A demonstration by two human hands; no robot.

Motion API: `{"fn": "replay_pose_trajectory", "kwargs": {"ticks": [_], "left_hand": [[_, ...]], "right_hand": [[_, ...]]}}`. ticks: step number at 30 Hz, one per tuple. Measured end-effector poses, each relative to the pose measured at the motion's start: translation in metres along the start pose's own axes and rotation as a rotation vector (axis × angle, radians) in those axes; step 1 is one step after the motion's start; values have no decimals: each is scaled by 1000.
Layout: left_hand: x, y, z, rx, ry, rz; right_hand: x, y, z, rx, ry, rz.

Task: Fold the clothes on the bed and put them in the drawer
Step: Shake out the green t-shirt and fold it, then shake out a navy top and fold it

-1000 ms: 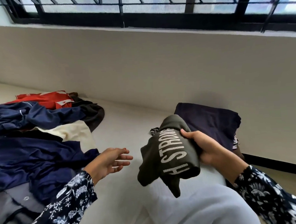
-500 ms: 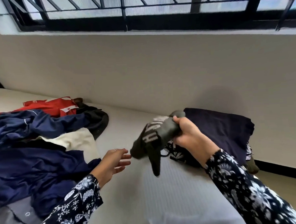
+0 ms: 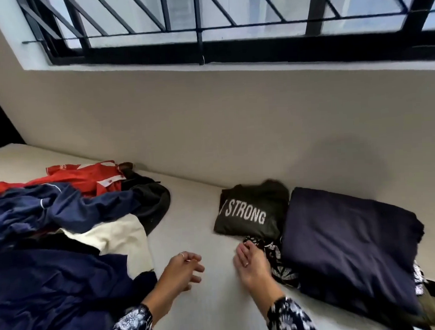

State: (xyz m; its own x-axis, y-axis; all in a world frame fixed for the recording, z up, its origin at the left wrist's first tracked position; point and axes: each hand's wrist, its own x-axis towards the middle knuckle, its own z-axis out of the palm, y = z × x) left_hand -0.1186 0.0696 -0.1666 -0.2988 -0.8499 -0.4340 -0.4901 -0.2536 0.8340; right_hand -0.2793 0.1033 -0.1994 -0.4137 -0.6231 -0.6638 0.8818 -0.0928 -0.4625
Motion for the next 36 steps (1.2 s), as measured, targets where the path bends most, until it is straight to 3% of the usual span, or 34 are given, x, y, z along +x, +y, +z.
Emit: {"fn": "replay_pose_trajectory", "kwargs": {"ticks": [7,12,16,26,32,36], "left_hand": [[4,-9,6,88,-25,51],[-8,-8,-6,271,96,218],[-26,-22,-56,395,226,307],[-83,-94,-230,471,682,188],[-99,-131,-290,409,824,91],[-99,-145,-300,307,800,49]], "right_hand": [[-20,9,-21,-145,-82,40],[-45,-1,-6,-258,-157,1],[-64,18,18,-354,-220,76],[-113,139,86,-781,-415,214],[-139,200,115,-1243,-635,3],[-131,236,122,-1439,-807,-124]]}}
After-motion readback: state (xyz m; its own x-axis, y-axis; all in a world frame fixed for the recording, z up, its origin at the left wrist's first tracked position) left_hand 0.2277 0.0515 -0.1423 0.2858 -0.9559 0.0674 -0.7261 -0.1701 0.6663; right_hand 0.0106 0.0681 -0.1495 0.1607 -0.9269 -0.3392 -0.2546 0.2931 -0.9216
